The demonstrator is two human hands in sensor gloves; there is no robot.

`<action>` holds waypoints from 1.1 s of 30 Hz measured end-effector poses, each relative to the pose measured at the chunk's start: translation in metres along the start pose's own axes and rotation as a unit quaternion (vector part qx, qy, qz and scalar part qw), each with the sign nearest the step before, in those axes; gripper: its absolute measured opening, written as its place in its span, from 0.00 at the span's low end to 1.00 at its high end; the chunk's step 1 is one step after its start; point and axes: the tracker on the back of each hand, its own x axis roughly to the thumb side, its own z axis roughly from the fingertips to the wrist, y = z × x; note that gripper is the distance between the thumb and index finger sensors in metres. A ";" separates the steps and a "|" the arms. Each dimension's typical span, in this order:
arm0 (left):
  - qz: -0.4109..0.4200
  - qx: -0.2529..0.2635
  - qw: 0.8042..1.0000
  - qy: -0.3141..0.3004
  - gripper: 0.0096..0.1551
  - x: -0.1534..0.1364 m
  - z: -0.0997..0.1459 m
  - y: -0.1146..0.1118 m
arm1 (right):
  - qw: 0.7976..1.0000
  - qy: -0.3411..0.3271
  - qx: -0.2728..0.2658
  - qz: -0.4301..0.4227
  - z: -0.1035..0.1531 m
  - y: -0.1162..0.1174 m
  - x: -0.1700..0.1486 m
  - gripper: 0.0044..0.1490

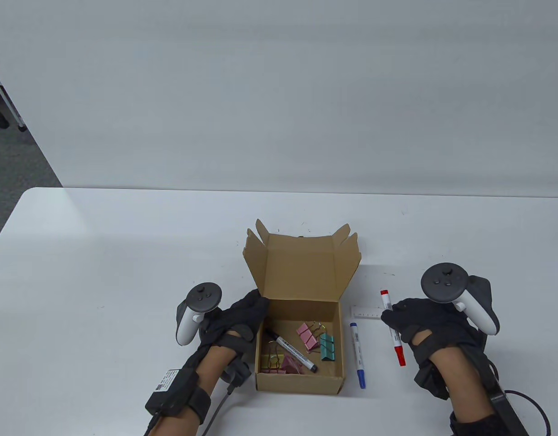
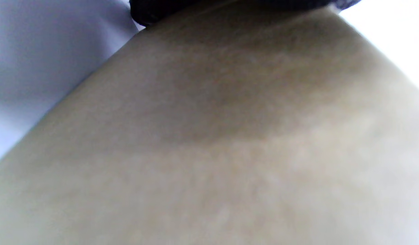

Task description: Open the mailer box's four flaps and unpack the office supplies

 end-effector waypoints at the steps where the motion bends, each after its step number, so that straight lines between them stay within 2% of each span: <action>1: 0.000 0.000 1.000 0.000 0.40 0.000 0.000 0.000 | 1.000 0.007 -0.003 0.000 -0.001 0.001 -0.006 0.27; 10: 0.001 0.000 1.000 -0.001 0.40 0.000 0.000 0.000 | 0.999 0.050 -0.008 0.004 -0.015 0.018 -0.039 0.27; 20: 0.001 0.000 1.000 -0.001 0.40 0.000 0.000 0.000 | 0.990 0.125 0.031 0.054 -0.038 0.047 -0.062 0.27; 33: 0.001 -0.001 1.000 -0.001 0.40 0.000 0.000 0.000 | 0.978 0.157 0.037 0.135 -0.056 0.071 -0.057 0.27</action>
